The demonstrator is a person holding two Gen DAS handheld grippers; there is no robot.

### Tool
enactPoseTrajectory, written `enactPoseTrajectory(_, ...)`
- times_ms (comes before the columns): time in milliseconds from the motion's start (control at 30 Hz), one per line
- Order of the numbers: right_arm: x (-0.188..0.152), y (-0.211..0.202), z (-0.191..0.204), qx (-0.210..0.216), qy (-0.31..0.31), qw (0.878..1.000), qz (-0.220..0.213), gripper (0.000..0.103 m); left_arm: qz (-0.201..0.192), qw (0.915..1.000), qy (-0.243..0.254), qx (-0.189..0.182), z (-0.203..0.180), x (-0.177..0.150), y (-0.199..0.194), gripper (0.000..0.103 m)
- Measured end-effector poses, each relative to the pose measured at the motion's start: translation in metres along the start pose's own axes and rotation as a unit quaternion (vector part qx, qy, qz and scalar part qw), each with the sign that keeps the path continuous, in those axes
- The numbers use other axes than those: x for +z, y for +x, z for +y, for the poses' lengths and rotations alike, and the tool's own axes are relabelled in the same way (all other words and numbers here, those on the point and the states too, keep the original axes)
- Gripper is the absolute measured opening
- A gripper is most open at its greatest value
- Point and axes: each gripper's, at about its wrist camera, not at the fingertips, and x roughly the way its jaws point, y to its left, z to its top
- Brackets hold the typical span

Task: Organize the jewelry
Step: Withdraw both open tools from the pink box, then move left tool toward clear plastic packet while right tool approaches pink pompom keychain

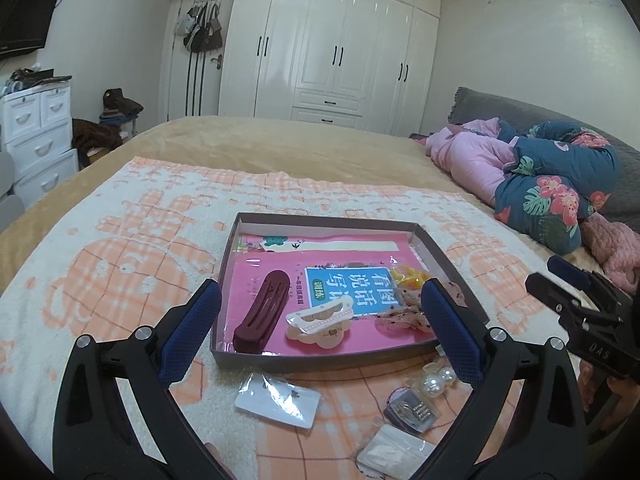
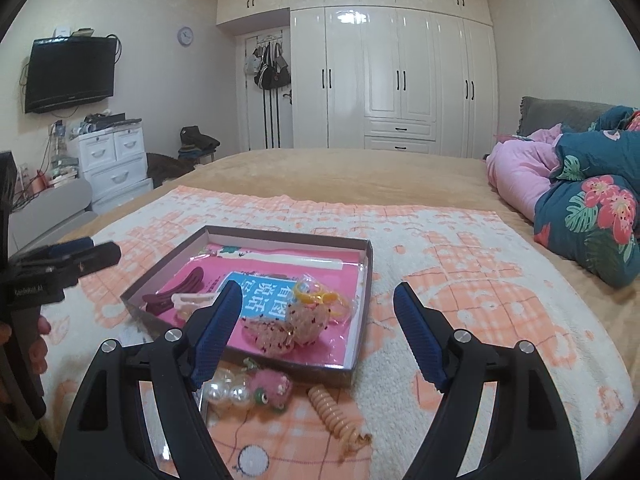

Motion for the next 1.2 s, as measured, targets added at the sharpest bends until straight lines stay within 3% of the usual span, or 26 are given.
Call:
enactPoseTrajectory(667, -0.037, -0.024, 0.013, -0.008, -0.041, 0.999, 0.034, 0.076, 0.002, 0.9997, 0.022, -0.013, -0.010, -0.028, -0.028, 0.091)
enactPoseTrajectory(1200, -0.048, -0.034, 0.016, -0.018, -0.059, 0.997, 0.040, 0.076, 0.027, 0.9973, 0.059, -0.033, -0.028, -0.055, -0.034, 0.091)
